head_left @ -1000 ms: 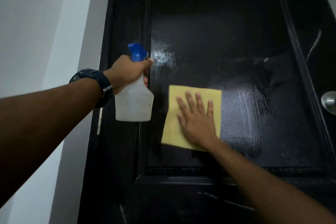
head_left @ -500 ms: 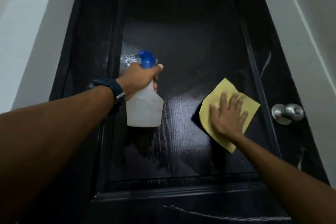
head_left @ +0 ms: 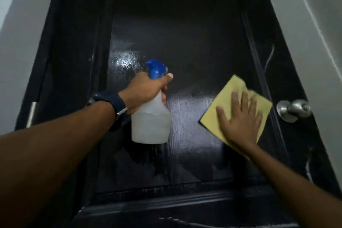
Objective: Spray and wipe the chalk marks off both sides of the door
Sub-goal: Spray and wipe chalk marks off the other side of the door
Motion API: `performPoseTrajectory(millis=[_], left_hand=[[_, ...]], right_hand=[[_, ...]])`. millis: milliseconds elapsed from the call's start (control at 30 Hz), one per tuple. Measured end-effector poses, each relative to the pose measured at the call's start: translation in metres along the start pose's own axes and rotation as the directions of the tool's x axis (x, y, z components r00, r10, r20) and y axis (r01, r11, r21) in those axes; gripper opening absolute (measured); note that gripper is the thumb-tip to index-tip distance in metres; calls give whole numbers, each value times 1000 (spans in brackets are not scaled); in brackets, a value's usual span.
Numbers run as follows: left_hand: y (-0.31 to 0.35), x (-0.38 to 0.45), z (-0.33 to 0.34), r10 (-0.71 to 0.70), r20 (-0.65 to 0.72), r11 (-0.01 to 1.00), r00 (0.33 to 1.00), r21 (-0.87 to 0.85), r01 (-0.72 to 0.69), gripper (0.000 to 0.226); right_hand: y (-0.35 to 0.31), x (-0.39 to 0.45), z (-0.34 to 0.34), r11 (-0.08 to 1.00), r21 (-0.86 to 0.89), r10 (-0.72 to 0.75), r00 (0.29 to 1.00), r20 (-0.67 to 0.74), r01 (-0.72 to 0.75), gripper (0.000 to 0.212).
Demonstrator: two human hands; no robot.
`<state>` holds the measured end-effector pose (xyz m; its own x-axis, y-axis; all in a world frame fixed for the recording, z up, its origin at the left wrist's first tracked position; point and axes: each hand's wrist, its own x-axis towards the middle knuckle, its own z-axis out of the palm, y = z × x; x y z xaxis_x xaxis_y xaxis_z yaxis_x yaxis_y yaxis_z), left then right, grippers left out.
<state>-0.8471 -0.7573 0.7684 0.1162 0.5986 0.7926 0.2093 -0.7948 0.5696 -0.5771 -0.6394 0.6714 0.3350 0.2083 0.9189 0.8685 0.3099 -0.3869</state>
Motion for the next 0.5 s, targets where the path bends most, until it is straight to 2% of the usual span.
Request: performPoseTrajectory(millis=[67,133,333,400,500], left_hand=[[-5,-1,2,-15,-22,999,1000,-30,14,34],[-8,-3,5,-55,-31,997,998,-63,53,37],[-29,4,21,-86,-33,994,996,-69,83,38],[-33,10,29,-72,-39,994,997,-85,68,37],[-38,14,47,-50,-27,993,998,-105,47,36]], right_hand=[[25,-39,-2,999,-5,34,998,51,-34,82],[38,-42,-5,999,-37,24,994,104,-20,84],[13,126,-30,996,-47,-67,988,140,74,87],[10,150,-29,993,-52,-105,989,100,111,86],[21,127,-20,986,-61,-157,988,6,157,83]])
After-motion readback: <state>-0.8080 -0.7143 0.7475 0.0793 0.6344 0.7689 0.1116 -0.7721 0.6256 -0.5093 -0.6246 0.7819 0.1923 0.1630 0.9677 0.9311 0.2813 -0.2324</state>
